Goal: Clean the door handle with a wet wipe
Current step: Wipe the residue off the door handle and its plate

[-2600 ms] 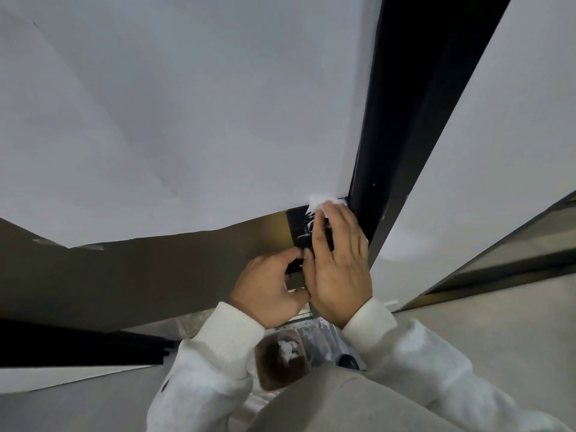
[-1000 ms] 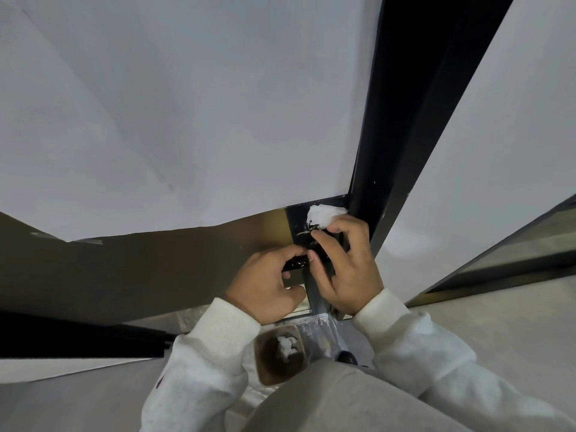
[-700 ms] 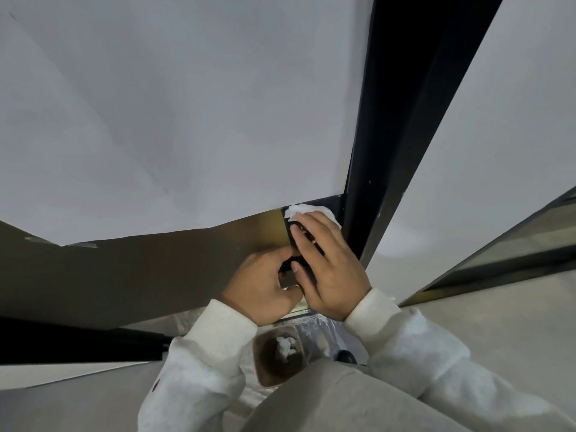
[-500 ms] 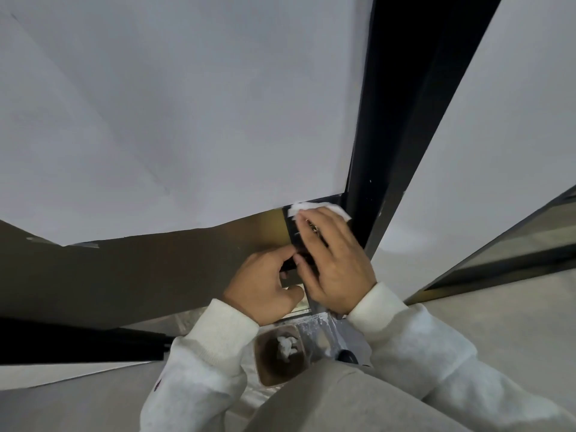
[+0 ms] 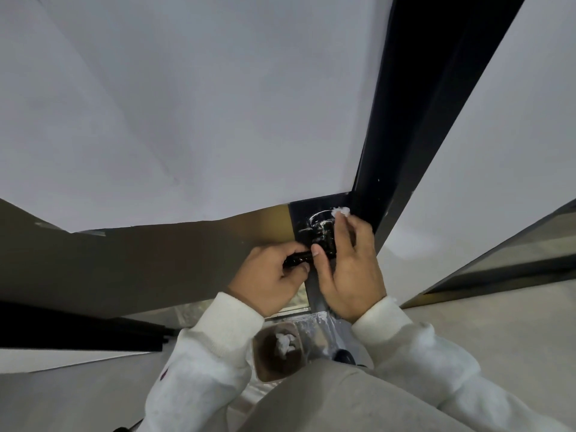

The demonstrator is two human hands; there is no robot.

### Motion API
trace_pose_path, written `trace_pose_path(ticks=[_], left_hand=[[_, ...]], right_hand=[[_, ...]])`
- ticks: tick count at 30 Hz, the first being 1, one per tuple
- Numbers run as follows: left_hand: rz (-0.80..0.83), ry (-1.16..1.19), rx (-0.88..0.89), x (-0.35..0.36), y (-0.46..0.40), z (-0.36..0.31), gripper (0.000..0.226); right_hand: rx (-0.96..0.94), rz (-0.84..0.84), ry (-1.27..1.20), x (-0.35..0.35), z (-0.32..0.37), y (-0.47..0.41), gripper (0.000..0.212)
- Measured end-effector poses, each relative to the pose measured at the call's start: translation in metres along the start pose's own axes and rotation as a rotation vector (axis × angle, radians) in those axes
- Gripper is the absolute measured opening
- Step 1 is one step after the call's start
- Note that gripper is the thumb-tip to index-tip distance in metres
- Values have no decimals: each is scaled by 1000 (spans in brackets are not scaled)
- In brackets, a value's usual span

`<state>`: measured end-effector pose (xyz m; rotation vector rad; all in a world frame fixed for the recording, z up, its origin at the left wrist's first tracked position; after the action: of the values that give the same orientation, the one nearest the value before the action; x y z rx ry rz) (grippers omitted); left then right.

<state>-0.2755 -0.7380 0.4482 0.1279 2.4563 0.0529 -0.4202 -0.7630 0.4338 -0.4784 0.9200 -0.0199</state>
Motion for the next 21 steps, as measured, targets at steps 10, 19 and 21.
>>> trace_pose_path(ticks=[10,19,21], left_hand=[[-51,-20,-17,-1,1,5,23],[-518,692,-83,-23,15,52,28],[-602,1033,-376,1,21,88,29]], right_hand=[[478,-22,-519,22,-36,24,47],[1315,51,-1580,62,-46,56,16],[1308,146,-1607,71,-46,54,10]])
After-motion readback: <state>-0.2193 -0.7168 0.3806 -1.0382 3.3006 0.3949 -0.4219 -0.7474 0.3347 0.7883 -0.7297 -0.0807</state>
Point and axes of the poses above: each hand's wrist, its own y-axis away from the middle knuckle, its own x-axis out of the palm, z = x × y, the point moved 7 cm from there along -y, towards the middle knuckle, and after that the axes turned 8 degrees about y, right-handed, at the moved point
